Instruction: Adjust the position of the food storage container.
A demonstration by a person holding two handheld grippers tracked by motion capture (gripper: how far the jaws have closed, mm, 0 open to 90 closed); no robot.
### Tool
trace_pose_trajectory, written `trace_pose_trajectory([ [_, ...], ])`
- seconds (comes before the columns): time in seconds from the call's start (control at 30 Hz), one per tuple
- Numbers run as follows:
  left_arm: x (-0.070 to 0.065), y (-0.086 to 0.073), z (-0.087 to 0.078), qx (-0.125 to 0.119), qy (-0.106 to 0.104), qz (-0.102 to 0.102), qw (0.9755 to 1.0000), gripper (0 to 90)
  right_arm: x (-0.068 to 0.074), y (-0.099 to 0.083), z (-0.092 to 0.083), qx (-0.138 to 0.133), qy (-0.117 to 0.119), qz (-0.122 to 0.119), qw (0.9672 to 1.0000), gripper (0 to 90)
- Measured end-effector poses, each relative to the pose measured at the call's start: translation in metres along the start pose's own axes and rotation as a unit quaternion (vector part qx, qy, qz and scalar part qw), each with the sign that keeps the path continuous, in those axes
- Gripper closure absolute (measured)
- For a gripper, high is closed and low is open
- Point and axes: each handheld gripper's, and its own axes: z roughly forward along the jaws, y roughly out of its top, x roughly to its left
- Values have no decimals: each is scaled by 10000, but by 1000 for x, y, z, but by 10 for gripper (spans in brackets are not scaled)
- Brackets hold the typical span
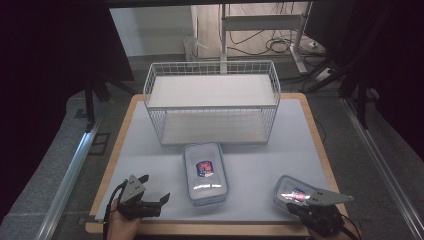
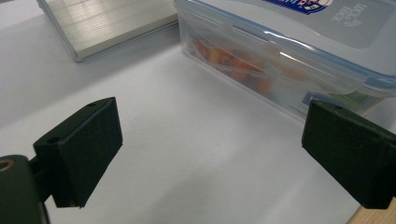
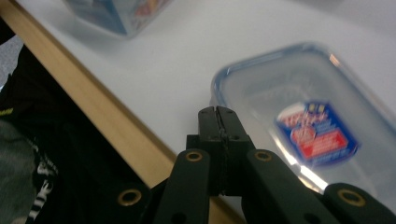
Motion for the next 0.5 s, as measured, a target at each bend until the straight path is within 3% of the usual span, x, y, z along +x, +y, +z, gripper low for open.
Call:
trace_pose_trajectory([
  [0.17, 0, 0, 1, 35, 16, -9, 10000, 47, -1, -18, 4, 293, 123, 90, 9995, 894],
  [0.23, 0, 0, 1, 34, 9, -14, 10000, 43, -4, -21, 8, 399, 39, 82, 9992, 894],
  [0.33, 0, 0, 2, 43, -5, -20, 10000, 43, -9, -20, 10, 345, 155, 143, 9992, 895],
  [0.5, -1, -1, 3, 68, -51, -35, 10000, 42, -19, -15, 14, 333, -66, 92, 9994, 895],
])
